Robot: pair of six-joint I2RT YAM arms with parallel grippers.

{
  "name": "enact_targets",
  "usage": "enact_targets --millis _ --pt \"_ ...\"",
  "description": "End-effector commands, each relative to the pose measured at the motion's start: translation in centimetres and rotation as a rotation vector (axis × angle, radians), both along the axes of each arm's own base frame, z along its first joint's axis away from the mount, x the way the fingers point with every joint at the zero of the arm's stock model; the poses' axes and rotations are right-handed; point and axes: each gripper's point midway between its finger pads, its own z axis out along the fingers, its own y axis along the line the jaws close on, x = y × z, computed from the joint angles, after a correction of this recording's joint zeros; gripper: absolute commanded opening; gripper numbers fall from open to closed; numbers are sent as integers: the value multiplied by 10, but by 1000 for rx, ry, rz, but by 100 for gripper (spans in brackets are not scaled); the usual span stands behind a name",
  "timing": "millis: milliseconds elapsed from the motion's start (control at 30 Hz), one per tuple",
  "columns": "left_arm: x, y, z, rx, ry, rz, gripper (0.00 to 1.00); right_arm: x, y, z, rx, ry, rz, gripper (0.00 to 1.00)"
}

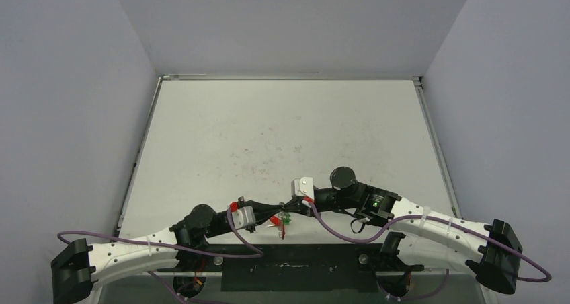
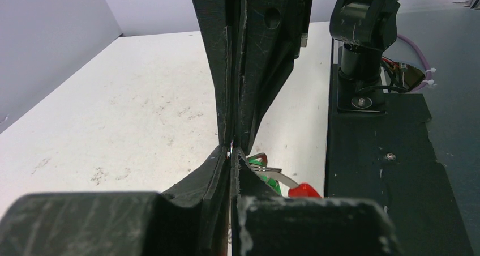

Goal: Put the keys on the keyring

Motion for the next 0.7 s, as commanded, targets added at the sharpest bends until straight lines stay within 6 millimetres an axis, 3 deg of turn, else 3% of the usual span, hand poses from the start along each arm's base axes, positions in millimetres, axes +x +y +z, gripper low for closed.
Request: enact_targets --millis 0,100,200,333,667 --pt "-6 -1 30 -93 -39 -30 0 6 3 16 41 -44 -5 0" --pt "-4 1 31 -84 -39 -15 0 6 -2 17 10 -47 -15 0" --pt "1 4 24 -23 -23 18 20 9 -6 20 -48 -39 -30 0" --pt "7 9 18 64 -12 59 29 13 -11 17 -175 12 -61 0" --pt "14 6 8 180 15 78 33 21 -16 4 -453 152 -137 0"
